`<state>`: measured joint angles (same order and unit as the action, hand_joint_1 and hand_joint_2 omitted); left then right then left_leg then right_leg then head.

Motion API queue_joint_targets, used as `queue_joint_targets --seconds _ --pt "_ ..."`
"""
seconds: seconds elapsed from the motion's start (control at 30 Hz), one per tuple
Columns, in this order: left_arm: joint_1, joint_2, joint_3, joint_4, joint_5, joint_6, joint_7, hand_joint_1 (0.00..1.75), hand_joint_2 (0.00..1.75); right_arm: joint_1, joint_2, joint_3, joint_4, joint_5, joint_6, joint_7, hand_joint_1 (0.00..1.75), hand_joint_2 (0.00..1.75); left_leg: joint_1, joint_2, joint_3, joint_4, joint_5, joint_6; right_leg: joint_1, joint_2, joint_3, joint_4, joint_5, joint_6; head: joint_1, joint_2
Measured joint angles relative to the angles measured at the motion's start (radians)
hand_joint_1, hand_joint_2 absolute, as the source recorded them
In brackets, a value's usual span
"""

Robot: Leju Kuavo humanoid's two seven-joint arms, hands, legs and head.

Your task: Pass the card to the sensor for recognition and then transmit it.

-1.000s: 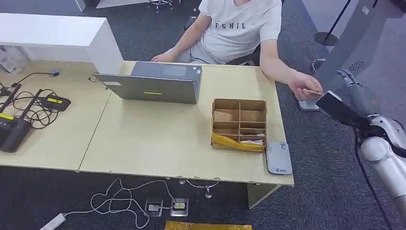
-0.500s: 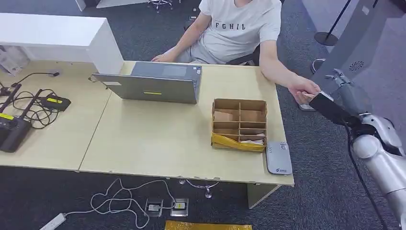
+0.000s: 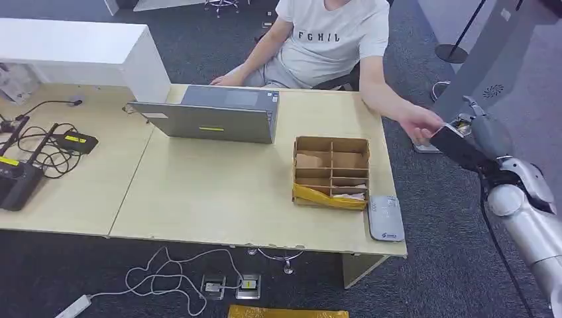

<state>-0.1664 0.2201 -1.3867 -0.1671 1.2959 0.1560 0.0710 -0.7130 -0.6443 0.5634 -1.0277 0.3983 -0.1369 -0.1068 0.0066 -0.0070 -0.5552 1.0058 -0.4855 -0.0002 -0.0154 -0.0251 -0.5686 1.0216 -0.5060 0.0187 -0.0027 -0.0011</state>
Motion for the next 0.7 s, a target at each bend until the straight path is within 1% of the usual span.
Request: queue_joint_targets --seconds 0.2,0.37,0.7 --pt "0.000 0.000 0.000 0.000 0.005 0.000 0.005 0.00 0.00 -0.001 0.006 0.000 0.011 0.000 0.002 0.003 1.75 1.75 0.000 0.000 0.000 0.000 0.000 0.000 0.000 0.000 0.000 0.000 0.000 0.000 0.000 0.000" --pt "0.000 0.000 0.000 0.000 0.005 0.000 0.006 0.00 0.00 0.011 0.005 0.000 0.016 -0.015 0.003 0.023 1.75 1.75 0.000 0.000 0.000 0.000 0.000 0.000 0.000 0.000 0.000 0.000 0.000 0.000 0.000 0.000" --pt "0.000 0.002 -0.003 0.000 0.005 -0.002 0.006 0.00 0.00 0.132 0.010 0.000 0.016 -0.050 -0.034 0.045 1.75 1.75 0.000 0.001 0.000 0.000 0.000 0.000 0.000 0.001 -0.001 0.000 0.000 0.000 0.000 0.000"
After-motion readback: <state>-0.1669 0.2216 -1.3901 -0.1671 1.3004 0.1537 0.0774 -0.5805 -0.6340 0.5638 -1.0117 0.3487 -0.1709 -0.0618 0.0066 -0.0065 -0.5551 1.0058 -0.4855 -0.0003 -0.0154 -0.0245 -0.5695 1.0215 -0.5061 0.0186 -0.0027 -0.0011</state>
